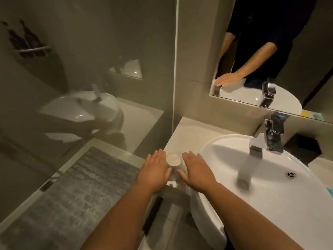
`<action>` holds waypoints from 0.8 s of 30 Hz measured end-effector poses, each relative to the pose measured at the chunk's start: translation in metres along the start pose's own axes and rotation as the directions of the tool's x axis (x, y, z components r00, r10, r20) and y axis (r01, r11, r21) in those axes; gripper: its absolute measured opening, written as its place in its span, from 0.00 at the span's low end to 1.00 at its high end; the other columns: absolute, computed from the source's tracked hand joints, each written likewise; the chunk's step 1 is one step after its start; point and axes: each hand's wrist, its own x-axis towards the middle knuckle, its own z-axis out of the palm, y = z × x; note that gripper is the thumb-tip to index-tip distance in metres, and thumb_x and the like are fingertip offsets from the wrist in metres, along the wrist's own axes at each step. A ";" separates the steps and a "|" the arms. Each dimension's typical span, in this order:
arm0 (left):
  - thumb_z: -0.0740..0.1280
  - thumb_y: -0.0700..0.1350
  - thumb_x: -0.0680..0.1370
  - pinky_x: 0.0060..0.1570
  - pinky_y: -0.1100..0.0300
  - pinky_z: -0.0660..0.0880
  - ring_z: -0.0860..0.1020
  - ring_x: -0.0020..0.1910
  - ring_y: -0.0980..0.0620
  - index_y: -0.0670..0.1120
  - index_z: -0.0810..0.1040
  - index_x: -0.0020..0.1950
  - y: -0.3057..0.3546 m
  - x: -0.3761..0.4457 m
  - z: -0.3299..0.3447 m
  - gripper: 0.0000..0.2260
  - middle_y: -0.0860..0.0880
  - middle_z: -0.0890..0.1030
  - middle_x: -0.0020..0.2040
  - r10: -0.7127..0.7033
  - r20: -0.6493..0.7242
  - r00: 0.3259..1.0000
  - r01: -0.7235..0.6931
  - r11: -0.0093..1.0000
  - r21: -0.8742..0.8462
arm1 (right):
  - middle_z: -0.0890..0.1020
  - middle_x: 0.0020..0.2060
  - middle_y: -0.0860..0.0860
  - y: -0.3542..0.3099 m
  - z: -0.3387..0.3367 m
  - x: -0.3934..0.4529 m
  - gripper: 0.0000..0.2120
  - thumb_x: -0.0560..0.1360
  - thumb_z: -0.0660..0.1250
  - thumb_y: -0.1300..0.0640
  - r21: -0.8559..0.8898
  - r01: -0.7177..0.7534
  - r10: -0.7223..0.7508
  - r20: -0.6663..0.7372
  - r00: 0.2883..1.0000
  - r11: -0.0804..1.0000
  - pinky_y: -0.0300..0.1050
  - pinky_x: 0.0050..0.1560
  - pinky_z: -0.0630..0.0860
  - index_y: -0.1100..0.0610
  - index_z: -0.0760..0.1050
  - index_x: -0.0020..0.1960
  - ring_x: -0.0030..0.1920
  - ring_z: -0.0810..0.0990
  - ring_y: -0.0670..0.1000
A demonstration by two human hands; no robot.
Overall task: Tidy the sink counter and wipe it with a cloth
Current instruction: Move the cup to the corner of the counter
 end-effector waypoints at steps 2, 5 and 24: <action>0.52 0.54 0.82 0.75 0.51 0.44 0.50 0.78 0.48 0.42 0.49 0.78 -0.003 0.003 0.006 0.29 0.44 0.53 0.79 -0.005 0.015 1.000 0.005 0.999 -0.040 | 0.73 0.67 0.48 0.000 0.005 0.006 0.26 0.76 0.55 0.38 0.018 0.032 -0.032 0.005 0.999 0.999 0.51 0.72 0.59 0.48 0.62 0.70 0.65 0.71 0.51; 0.54 0.53 0.81 0.76 0.51 0.47 0.53 0.77 0.48 0.43 0.52 0.77 -0.006 0.008 0.013 0.28 0.44 0.57 0.78 0.008 0.028 1.000 -0.006 0.997 -0.079 | 0.74 0.66 0.48 -0.003 0.013 0.011 0.25 0.76 0.57 0.39 0.046 0.022 -0.022 0.005 1.000 0.999 0.52 0.73 0.57 0.47 0.62 0.71 0.65 0.71 0.51; 0.59 0.49 0.82 0.61 0.57 0.67 0.71 0.64 0.50 0.52 0.64 0.73 0.055 0.022 -0.071 0.19 0.50 0.72 0.69 0.127 -0.164 0.978 -0.190 0.866 -0.462 | 0.79 0.63 0.48 -0.013 -0.094 -0.021 0.19 0.78 0.60 0.43 0.291 -0.144 0.220 -0.247 0.944 0.946 0.50 0.72 0.57 0.48 0.72 0.66 0.63 0.75 0.51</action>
